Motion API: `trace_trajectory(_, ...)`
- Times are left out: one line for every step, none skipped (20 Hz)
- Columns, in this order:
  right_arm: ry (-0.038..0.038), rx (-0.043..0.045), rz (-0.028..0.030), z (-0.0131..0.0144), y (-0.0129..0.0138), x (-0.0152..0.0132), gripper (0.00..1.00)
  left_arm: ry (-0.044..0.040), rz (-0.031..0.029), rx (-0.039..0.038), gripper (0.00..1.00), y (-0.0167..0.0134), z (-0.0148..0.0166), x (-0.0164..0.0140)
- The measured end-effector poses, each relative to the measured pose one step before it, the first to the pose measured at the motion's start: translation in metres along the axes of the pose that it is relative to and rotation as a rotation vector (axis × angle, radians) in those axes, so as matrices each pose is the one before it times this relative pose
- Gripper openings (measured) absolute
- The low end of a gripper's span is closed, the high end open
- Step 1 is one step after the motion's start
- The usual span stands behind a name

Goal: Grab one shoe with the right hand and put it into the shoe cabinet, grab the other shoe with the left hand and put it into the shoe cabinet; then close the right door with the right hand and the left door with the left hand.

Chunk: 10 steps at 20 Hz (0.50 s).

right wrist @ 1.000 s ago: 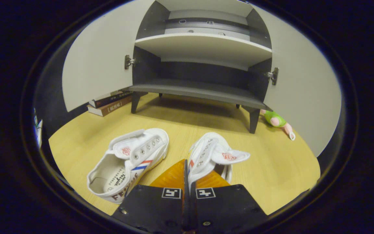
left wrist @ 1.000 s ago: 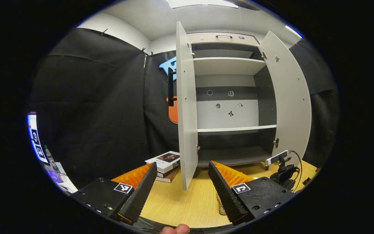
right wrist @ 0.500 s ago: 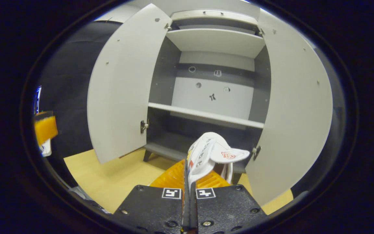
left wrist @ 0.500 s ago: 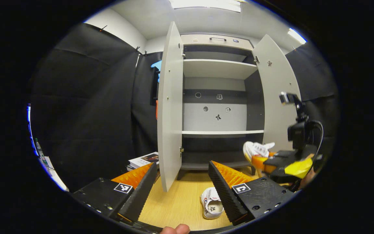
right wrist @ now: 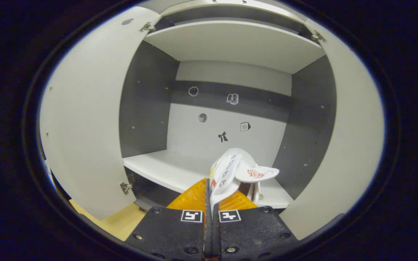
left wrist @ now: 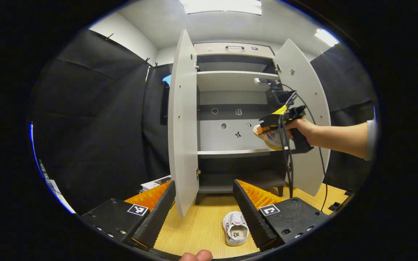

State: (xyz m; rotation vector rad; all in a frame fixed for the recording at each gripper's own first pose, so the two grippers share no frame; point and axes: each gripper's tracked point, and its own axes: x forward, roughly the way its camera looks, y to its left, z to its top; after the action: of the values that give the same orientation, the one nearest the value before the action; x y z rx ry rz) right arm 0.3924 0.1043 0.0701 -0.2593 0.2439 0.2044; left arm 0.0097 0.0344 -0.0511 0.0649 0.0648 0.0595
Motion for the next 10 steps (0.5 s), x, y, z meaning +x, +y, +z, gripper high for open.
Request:
trace_trajectory(0.04926,-0.03366,-0.01642,0.00049,-0.00747,0.02644,0.04,-0.00387,0.00368,-0.00656,0.95,0.00048,0.00202,-0.00114)
trace_trajectory(0.0407,-0.0188,-0.0225,-0.00217,-0.00661,0.01769,0.04,-0.00475,0.01088,-0.00536,0.95,0.00161,0.00225,-0.0006)
trace_trajectory(0.03164,-0.00222,-0.0162,-0.00003,-0.00033,0.00627,0.04,-0.0062,0.01473,-0.00557,0.95,0.00104,0.00265,-0.00157)
trace_trajectory(0.03086,0.00881,-0.00697,0.00063,-0.00007,0.01315,0.04,-0.01001,0.01142,-0.00549,0.95,0.00131,0.00258,-0.00079)
trace_trajectory(0.02898,-0.00035,0.00033,-0.00031,0.00059,0.01078,0.03,-0.00292,0.0049,-0.00169,0.95,0.00041,0.00121,0.00053)
trace_trajectory(0.03114,-0.00175,-0.00722,0.00022,-0.00177,0.0122,0.04,0.00184,0.0051,0.00225,0.95,0.0011,0.00004,-0.00068)
trace_trajectory(0.02784,-0.00173,-0.01188,-0.00169,-0.00261,0.01288,0.04,0.00446,0.00812,0.00584,0.95,0.0031,-0.00138,-0.00081)
trace_trajectory(0.01133,0.00762,-0.01548,0.00066,-0.00261,0.00925,0.04,0.00347,0.01113,0.00986,0.95,0.00416,-0.00054,-0.00124)
trace_trajectory(0.01911,0.00955,-0.00787,0.00005,0.0005,0.00519,0.04,0.00117,0.01215,0.01085,0.95,0.00465,-0.00074,0.00026)
trace_trajectory(0.0247,0.0058,-0.0025,-0.00286,-0.00137,0.00907,0.04,0.00181,0.00875,0.00889,0.95,0.00307,-0.00098,-0.00064)
